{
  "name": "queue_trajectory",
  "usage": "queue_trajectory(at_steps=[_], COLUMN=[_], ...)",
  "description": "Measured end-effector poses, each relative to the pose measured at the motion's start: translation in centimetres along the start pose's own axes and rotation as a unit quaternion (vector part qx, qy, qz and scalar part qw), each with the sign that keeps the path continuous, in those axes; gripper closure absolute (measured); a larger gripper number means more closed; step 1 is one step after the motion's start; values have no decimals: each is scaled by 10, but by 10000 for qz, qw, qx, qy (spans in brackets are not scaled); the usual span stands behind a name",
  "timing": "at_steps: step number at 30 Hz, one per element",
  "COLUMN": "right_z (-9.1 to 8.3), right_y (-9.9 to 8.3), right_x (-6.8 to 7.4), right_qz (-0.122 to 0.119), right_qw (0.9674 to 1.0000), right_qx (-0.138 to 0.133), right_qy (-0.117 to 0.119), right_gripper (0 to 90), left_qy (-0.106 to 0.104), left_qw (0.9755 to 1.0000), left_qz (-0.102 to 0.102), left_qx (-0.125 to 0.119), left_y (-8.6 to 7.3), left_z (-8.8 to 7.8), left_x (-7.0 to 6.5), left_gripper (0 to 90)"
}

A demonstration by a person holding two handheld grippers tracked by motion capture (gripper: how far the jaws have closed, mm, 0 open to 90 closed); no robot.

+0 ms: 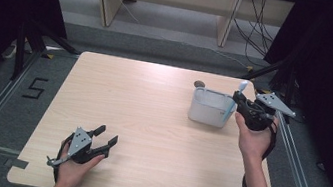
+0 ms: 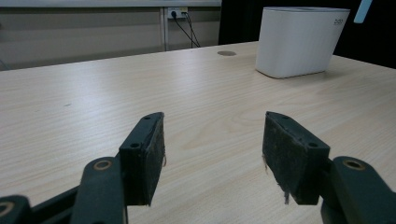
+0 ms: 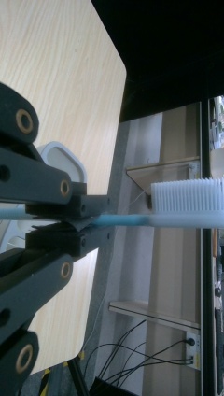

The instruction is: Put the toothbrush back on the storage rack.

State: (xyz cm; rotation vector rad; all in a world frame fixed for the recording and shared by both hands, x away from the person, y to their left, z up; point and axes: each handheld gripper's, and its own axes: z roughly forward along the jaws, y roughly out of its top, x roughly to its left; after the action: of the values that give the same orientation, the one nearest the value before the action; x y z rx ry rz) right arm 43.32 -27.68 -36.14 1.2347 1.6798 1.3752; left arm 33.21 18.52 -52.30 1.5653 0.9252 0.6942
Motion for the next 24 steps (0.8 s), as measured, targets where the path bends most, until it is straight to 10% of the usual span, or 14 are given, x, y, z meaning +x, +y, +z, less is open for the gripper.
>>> queue_trajectory(at_steps=[24], right_z=[6], right_y=[21], right_x=[-10], right_qz=[5], right_qw=[9999], right_qx=[-93], right_qy=[-116], right_gripper=[860], left_qy=[2], left_qw=[10000], left_qz=[-10], left_qx=[-11], left_y=[0], left_z=[0], left_x=[0], left_gripper=[387])
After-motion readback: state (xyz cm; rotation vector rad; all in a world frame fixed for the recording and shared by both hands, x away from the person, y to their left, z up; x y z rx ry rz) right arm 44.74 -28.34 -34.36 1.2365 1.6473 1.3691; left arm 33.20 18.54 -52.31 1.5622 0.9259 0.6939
